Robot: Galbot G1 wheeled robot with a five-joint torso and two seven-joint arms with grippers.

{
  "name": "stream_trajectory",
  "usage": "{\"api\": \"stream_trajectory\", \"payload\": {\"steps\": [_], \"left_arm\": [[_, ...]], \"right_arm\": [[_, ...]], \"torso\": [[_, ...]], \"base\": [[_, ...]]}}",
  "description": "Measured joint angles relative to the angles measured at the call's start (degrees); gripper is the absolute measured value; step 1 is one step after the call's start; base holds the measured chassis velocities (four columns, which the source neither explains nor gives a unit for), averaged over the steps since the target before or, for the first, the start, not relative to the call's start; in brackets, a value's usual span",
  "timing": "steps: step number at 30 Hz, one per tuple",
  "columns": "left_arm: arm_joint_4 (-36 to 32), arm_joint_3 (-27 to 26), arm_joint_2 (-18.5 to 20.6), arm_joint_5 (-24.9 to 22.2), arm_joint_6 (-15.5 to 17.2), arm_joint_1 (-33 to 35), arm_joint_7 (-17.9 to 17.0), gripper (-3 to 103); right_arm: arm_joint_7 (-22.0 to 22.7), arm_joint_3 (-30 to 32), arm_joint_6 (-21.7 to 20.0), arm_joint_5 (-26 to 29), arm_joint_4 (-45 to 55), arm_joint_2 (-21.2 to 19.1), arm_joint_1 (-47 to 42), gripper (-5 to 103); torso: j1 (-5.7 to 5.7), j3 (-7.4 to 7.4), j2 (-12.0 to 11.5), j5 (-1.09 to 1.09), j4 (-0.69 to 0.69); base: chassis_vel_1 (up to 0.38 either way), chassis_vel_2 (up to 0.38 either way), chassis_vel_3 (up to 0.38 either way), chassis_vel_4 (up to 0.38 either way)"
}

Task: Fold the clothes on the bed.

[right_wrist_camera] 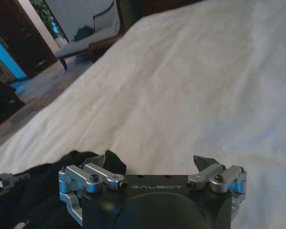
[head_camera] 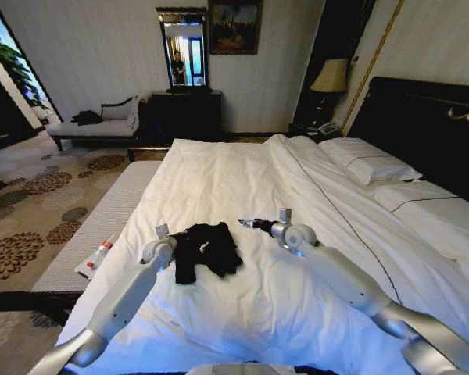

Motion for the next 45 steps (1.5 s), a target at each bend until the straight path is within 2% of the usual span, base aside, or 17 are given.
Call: {"api": "stream_trajectory", "payload": {"steps": [8, 15, 26, 27, 29, 31, 32, 34, 35, 38, 40, 43, 44, 45], "left_arm": [[0.89, 0.21, -0.25, -0.02, -0.08, -0.51, 0.45, 1], [1.01, 0.38, -0.4, -0.02, -0.21, -0.45, 0.73, 1], [0.67, 0.41, -0.42, -0.01, -0.23, -0.21, 1.07, 1], [0.66, 0.41, -0.41, -0.01, -0.23, -0.2, 1.07, 1], [0.66, 0.41, -0.4, -0.01, -0.24, -0.21, 1.07, 1], [0.66, 0.39, -0.4, -0.01, -0.26, -0.25, 1.07, 1], [0.67, 0.38, -0.4, -0.01, -0.27, -0.26, 1.07, 1], [0.71, 0.38, -0.4, -0.01, -0.28, -0.28, 1.07, 1], [0.71, 0.38, -0.4, -0.01, -0.28, -0.28, 1.07, 1], [0.81, 0.38, -0.4, 0.03, -0.32, -0.29, 1.07, 1], [0.82, 0.38, -0.4, 0.05, -0.34, -0.27, 1.07, 1], [0.84, 0.31, -0.54, 0.19, -0.44, -0.17, 1.06, 1], [0.84, 0.31, -0.54, 0.19, -0.44, -0.17, 1.06, 1], [0.88, 0.28, -0.69, 0.27, -0.51, -0.12, 1.05, 1]], "right_arm": [[-0.22, -2.88, -0.26, -1.79, -5.57, 4.91, 2.57, 100], [-0.29, -3.24, -0.55, -2.01, -5.4, 6.15, 2.01, 100], [0.78, -4.44, -1.64, -1.99, -7.93, 10.38, 3.09, 100], [0.8, -4.44, -1.7, -1.91, -7.96, 10.62, 3.06, 103], [0.96, -4.44, -1.77, -1.68, -8.01, 10.92, 3.05, 100], [1.21, -4.46, -1.9, -1.27, -8.15, 11.48, 3.05, 91], [1.26, -4.5, -1.93, -1.18, -8.24, 11.63, 3.09, 91], [1.26, -4.62, -1.95, -1.14, -8.37, 11.72, 3.13, 80], [1.26, -4.62, -1.95, -1.14, -8.37, 11.72, 3.13, 80], [1.27, -4.64, -1.95, -1.11, -8.43, 11.63, 3.13, 63], [1.27, -4.64, -1.95, -1.04, -8.37, 11.48, 3.12, 63], [1.3, -4.56, -1.94, -0.8, -8.11, 10.58, 3.07, 47], [1.3, -4.56, -1.94, -0.8, -8.11, 10.58, 3.07, 47], [1.3, -4.49, -1.92, -0.68, -8.01, 10.37, 3.0, 41]], "torso": [[0.0, 0.0, 0.0, 0.01, 0.01], [-0.01, 0.0, 0.01, 0.01, -0.02], [-0.01, 0.0, 0.01, 0.01, 0.01], [-0.01, 0.0, 0.01, 0.01, 0.0], [-0.01, 0.0, 0.01, 0.0, -0.01], [-0.01, 0.0, 0.01, 0.01, 0.0], [-0.01, 0.0, 0.01, 0.01, 0.01], [-0.01, 0.0, 0.01, 0.01, 0.0], [-0.01, 0.0, 0.01, 0.01, 0.0], [-0.01, 0.0, 0.01, 0.01, 0.0], [-0.01, 0.0, 0.01, 0.02, 0.0], [-0.01, 0.0, 0.01, 0.01, 0.0], [-0.01, 0.0, 0.01, 0.01, 0.0], [-0.01, 0.0, 0.01, 0.01, 0.0]], "base": [[0.0, 0.0, 0.0, 0.0], [0.0, 0.0, 0.0, 0.0], [0.0, 0.0, 0.0, 0.0], [0.0, 0.0, 0.0, 0.0], [0.0, 0.0, 0.0, 0.0], [0.0, 0.0, 0.0, 0.0], [0.0, 0.0, 0.0, 0.0], [0.0, 0.0, 0.0, 0.0], [0.0, 0.0, 0.0, 0.0], [0.0, 0.0, 0.0, 0.0], [0.0, 0.0, 0.0, 0.0], [0.0, 0.0, 0.0, 0.0], [0.0, 0.0, 0.0, 0.0], [0.0, 0.0, 0.0, 0.0]]}}
